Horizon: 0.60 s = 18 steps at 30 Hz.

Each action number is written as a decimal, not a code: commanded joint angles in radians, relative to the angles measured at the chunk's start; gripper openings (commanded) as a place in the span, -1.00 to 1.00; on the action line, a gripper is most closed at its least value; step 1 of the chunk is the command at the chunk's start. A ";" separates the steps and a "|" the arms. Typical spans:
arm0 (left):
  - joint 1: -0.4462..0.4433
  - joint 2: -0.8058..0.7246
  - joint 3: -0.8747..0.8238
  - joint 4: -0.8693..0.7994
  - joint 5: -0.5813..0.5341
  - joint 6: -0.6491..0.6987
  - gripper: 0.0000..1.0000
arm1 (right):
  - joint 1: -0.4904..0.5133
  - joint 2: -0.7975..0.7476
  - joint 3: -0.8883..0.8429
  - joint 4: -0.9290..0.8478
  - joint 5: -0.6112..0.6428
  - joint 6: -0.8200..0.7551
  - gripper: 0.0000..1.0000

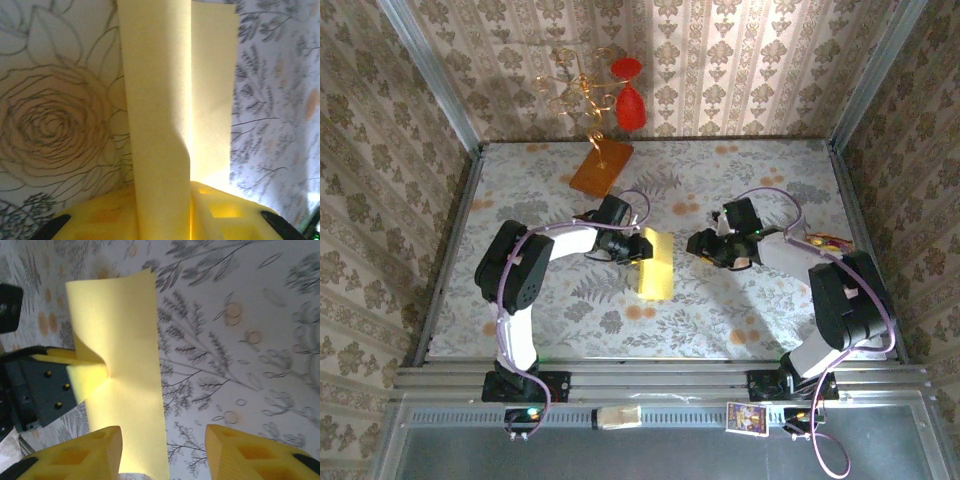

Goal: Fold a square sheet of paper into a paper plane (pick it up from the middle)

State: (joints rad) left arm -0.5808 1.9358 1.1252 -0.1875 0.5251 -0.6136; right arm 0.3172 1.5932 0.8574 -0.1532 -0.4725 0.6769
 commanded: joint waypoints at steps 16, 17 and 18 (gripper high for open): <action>-0.005 0.056 0.018 -0.065 -0.092 0.124 -0.52 | 0.141 0.260 0.136 0.081 -0.042 0.042 -0.68; -0.007 0.058 0.021 -0.071 -0.091 0.126 -0.52 | 0.141 0.270 0.138 0.088 -0.049 0.048 -0.71; -0.008 0.060 0.022 -0.076 -0.091 0.125 -0.52 | 0.141 0.277 0.141 0.086 -0.050 0.051 -0.72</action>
State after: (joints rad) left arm -0.5827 1.9465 1.1427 -0.2142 0.4999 -0.5217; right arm 0.4545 1.8442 0.9775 -0.0788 -0.4915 0.7071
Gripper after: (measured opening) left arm 0.241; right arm 0.144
